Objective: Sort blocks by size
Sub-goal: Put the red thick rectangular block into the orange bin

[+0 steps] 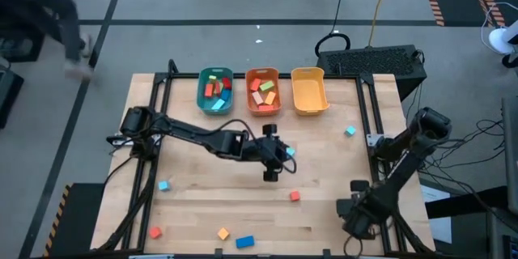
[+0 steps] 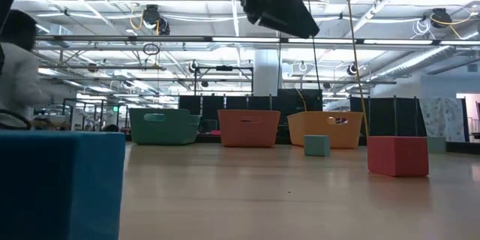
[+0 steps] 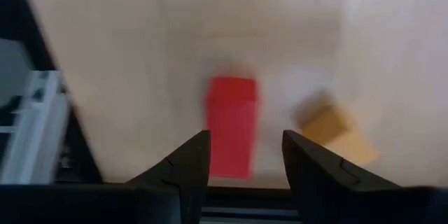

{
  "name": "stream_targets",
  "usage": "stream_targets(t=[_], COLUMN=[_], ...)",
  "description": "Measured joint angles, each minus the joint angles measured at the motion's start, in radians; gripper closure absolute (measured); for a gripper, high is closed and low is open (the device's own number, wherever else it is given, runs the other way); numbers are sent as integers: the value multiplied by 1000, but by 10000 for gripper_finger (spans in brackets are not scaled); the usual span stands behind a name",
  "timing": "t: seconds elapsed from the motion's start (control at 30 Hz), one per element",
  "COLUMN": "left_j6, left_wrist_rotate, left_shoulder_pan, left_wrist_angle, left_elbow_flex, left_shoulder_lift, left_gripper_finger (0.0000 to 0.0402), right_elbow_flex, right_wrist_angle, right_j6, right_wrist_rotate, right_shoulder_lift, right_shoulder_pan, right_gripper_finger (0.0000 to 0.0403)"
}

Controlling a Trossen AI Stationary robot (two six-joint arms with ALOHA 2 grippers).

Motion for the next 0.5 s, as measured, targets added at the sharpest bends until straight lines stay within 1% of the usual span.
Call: stream_targets(t=[0.07, 0.13, 0.2, 0.33, 0.5], left_j6=[0, 0, -1, -2, -49], left_wrist_rotate=[-9, -12, -12, 4, 28], left_shoulder_pan=[-18, -33, -42, -52, -58], left_wrist_angle=[13, 66, 128, 199, 290], left_elbow_flex=[-8, -33, -59, -83, -149], left_shoulder_lift=[0, 0, 0, 0, 0], left_gripper_finger=[214, 214, 214, 214, 214], right_elbow_flex=[0, 0, 0, -15, -49], right_wrist_angle=[45, 77, 83, 83, 91], right_j6=[52, 109, 164, 244, 318], right_wrist_rotate=[4, 7, 18, 91, 98], right_shoulder_lift=[0, 0, 0, 0, 0], right_shoulder_pan=[32, 63, 88, 136, 169], right_gripper_finger=[238, 238, 238, 238, 238])
